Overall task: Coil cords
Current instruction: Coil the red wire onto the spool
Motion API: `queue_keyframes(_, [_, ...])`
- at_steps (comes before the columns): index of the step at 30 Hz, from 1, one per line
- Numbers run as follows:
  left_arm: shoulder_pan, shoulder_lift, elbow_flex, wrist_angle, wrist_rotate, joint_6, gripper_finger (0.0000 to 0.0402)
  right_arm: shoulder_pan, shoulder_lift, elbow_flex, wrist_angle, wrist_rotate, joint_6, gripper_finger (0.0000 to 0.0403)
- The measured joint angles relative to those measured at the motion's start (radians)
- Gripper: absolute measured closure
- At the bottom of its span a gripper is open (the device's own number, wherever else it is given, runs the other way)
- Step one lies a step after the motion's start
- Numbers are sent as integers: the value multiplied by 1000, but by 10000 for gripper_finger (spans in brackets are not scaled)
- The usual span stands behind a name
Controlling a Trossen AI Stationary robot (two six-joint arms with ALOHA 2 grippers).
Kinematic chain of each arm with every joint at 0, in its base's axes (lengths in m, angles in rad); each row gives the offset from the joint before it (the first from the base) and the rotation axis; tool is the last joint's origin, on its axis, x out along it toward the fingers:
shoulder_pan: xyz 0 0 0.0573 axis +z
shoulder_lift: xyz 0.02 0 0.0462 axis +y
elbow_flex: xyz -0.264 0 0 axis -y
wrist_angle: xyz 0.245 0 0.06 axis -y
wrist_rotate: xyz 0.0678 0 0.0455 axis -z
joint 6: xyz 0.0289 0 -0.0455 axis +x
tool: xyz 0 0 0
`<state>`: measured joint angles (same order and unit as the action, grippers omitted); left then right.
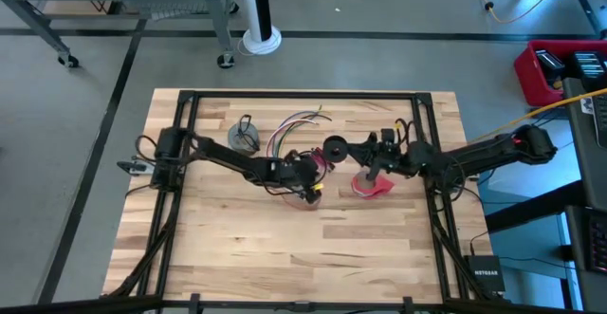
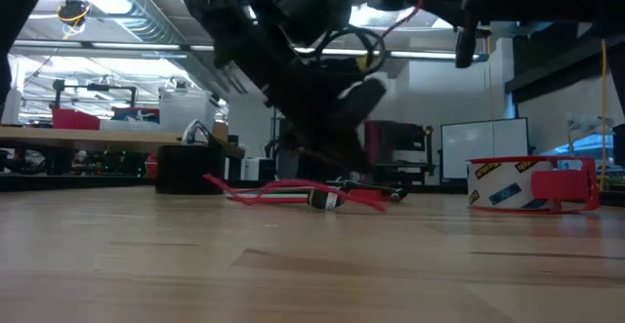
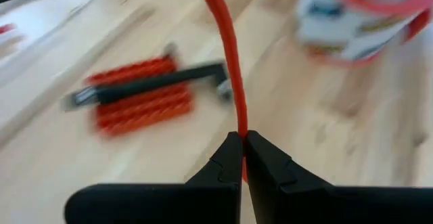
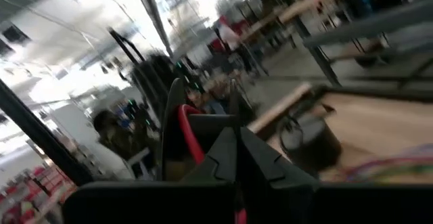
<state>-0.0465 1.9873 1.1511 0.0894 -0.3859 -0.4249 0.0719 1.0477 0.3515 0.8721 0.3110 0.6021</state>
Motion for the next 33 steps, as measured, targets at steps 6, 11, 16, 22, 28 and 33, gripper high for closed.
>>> queue_keyframes(6, [-6,-58,0,-201,-90,4,401,0,-79,-1,-195,-1,53,400])
queue_keyframes(11, [7,-62,0,-241,-135,5,401,1,-84,-1,-313,-9,108,400])
queue_keyframes(16, [39,-64,0,-260,-137,5,401,1,-84,-1,-434,-36,164,400])
queue_keyframes(22, [87,-80,0,-316,-76,5,401,1,-84,-1,-519,-108,206,400])
queue_keyframes(28, [140,-118,0,-321,195,0,402,1,-84,-2,-602,-114,260,400])
queue_keyframes(33, [182,-136,2,-317,414,-56,401,0,-84,-2,-641,-114,309,400])
